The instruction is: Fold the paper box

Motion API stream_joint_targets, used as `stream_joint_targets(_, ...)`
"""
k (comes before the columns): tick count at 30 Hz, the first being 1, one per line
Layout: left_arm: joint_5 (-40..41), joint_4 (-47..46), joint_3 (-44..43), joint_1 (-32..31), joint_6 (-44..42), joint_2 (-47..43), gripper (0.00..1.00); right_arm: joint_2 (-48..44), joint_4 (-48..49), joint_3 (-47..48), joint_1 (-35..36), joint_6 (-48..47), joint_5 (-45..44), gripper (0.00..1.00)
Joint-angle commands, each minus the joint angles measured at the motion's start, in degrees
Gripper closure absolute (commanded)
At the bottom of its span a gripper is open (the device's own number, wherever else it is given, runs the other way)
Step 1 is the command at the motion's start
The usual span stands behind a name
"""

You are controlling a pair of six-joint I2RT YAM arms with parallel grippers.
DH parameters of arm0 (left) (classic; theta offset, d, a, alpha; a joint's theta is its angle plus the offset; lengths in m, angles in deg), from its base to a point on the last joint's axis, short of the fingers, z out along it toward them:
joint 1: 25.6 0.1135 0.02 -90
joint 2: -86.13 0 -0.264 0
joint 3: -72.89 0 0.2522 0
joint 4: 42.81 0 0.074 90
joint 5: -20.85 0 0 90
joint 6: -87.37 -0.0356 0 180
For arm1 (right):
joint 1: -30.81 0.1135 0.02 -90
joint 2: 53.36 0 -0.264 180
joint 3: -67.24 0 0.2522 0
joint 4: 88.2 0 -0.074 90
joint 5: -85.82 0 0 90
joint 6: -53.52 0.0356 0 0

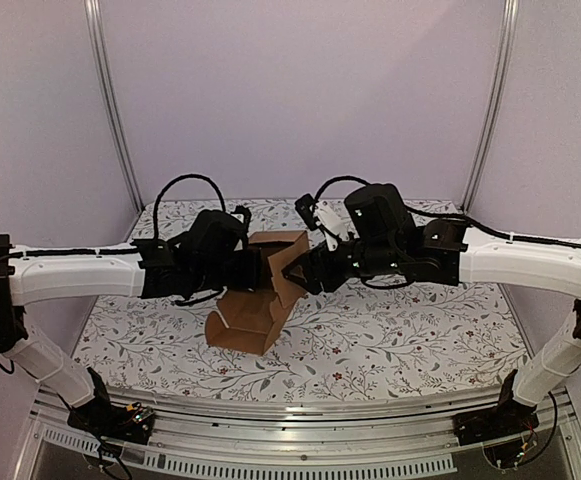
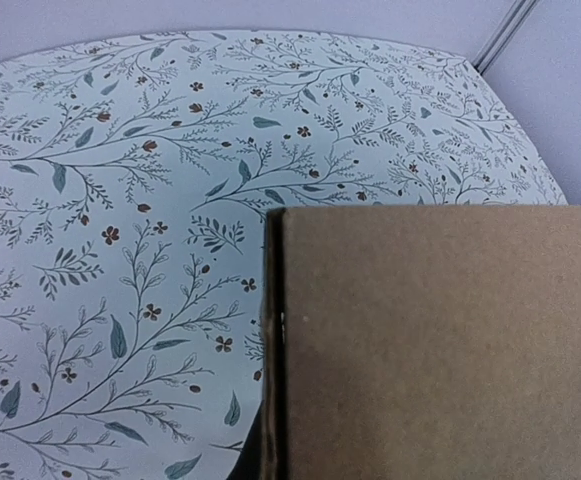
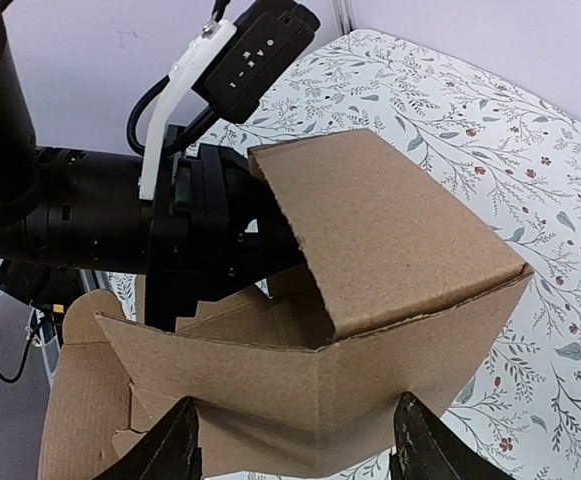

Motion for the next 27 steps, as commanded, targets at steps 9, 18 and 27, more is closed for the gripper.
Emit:
stream_joint_targets(9, 1.3, 1.8, -2.4, -3.4, 2.3, 0.0, 1.00, 5.5, 0.8, 3.0, 1.0, 1.6, -12.1, 0.39)
stream_joint_targets(18, 1.2, 2.4, -3.1, -3.9, 3.3, 0.1, 1.00, 8.1, 1.0, 4.2, 2.0, 0.9, -18.1, 0.46)
stream_joint_targets(27, 1.4, 5.0, -4.5, -4.2, 5.1, 0.8, 1.00, 9.1, 2.0, 4.0, 2.3, 0.9, -20.4, 0.62)
